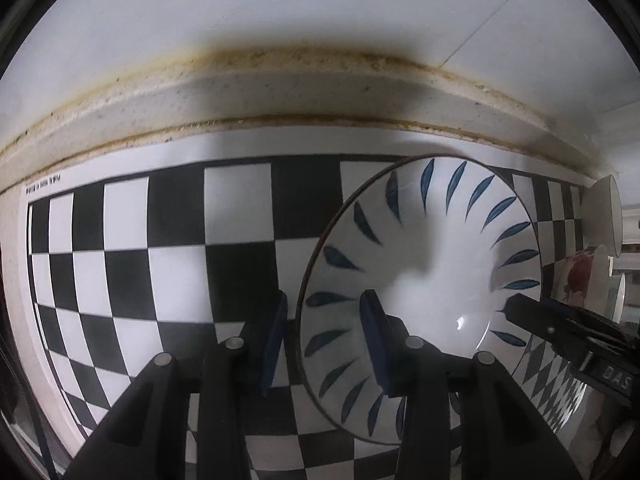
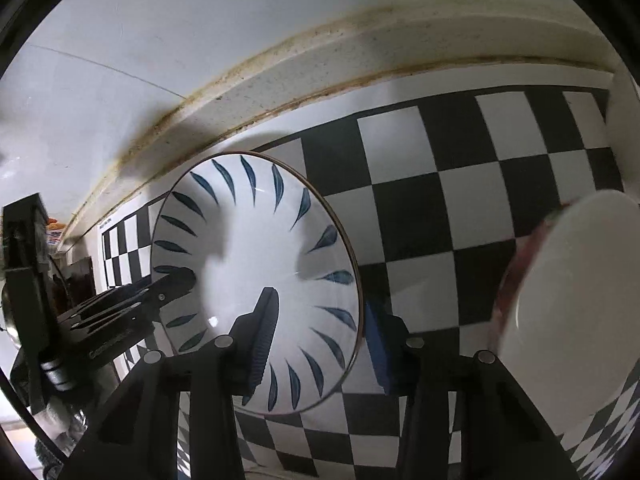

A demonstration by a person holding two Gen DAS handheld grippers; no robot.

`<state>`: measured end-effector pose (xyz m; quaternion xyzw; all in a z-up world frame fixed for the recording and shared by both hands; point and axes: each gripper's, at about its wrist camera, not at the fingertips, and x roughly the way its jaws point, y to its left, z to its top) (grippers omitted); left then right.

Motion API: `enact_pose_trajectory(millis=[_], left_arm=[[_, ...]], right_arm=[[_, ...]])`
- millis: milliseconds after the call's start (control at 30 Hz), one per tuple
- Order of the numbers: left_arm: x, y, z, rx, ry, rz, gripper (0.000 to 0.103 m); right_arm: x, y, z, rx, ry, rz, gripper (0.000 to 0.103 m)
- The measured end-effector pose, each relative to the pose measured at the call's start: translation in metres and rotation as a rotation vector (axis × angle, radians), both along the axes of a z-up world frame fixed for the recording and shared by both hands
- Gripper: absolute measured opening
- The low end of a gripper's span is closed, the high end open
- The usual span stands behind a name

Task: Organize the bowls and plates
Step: 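Grip the rim of the blue-striped plate with both grippers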

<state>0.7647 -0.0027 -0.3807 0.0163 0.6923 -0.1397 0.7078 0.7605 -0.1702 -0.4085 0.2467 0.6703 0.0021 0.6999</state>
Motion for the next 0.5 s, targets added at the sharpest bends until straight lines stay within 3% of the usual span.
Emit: enact_pose_trajectory(millis=[200, 500], left_arm=[[0.001, 0.002, 0.001, -0.011, -0.015, -0.008, 0.029], [-0.020, 0.011, 0.009, -0.006, -0.028, 0.026, 0.028]], right_arm=[[0.001, -0.005, -0.012, -0.026, 0.026, 0.000, 0.021], [-0.012, -0.002, -0.004, -0.021, 0.004, 0.042, 0.018]])
